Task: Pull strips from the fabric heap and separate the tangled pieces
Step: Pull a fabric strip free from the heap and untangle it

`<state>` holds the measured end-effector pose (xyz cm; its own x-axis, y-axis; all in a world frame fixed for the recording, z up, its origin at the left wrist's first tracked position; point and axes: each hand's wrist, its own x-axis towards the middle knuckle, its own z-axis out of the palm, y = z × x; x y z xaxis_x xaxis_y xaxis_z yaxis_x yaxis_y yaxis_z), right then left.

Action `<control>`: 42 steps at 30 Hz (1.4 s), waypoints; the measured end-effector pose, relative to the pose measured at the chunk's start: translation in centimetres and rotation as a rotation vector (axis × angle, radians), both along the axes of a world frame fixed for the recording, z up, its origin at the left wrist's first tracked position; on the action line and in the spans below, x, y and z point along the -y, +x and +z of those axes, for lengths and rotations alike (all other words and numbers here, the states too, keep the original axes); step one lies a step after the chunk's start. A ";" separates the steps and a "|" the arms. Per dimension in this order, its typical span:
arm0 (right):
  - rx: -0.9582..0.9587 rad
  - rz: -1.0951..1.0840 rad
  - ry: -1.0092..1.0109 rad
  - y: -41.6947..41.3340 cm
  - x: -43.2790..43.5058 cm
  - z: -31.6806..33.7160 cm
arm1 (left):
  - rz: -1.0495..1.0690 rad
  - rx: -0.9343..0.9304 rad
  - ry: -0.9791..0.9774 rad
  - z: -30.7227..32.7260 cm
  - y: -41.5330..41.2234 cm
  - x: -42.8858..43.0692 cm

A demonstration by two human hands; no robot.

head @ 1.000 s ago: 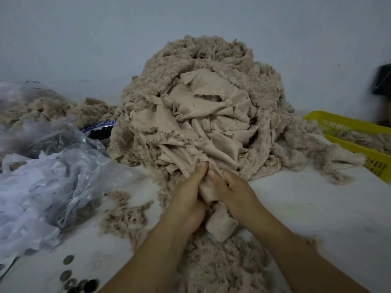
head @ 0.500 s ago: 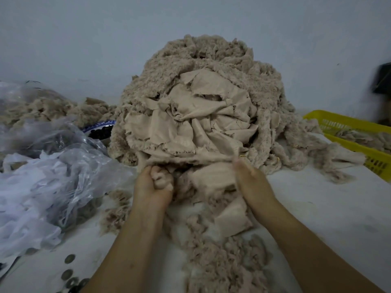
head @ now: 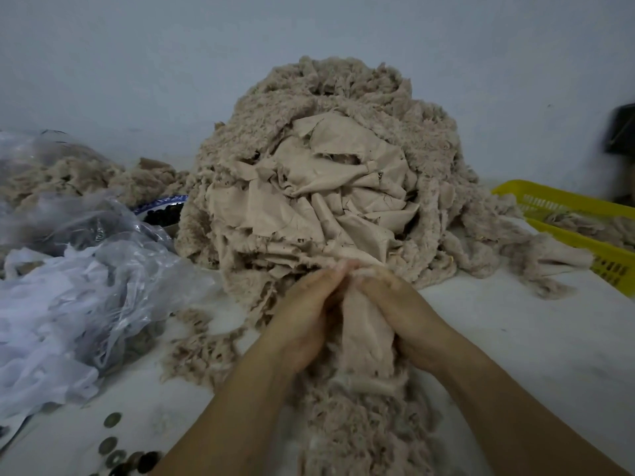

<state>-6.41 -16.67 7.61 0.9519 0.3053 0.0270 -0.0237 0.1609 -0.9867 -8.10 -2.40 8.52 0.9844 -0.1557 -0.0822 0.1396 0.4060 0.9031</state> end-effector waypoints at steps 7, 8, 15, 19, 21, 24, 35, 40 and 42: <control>0.047 0.063 -0.173 -0.6 -0.5 0.6 | 0.241 -0.060 -0.388 0.5 0.6 -0.3; 0.048 0.063 -0.186 -0.7 -0.6 0.5 | 0.262 -0.084 -0.393 0.4 0.7 -0.2; -0.067 -0.153 0.200 1.0 2.3 1.5 | 0.406 -0.056 -0.615 0.4 2.0 -4.9; -0.125 -0.268 0.314 1.7 1.4 0.8 | 0.100 0.022 0.117 0.1 0.6 0.4; -0.148 -0.328 0.344 1.9 1.6 0.6 | 0.029 0.151 0.410 -0.4 -0.1 1.8; -0.135 -0.395 0.344 2.1 1.9 0.7 | 0.002 0.286 0.653 -1.2 -0.5 1.9; -0.062 -0.093 0.063 0.8 1.0 1.0 | 0.237 0.006 -0.206 0.1 0.7 -0.6; 0.150 0.177 -0.366 -0.6 0.0 0.6 | 0.281 -0.054 -0.418 0.7 1.0 -2.6; 0.277 0.179 -0.525 -0.6 -0.2 0.3 | 0.337 -0.054 -0.427 1.0 1.0 -2.7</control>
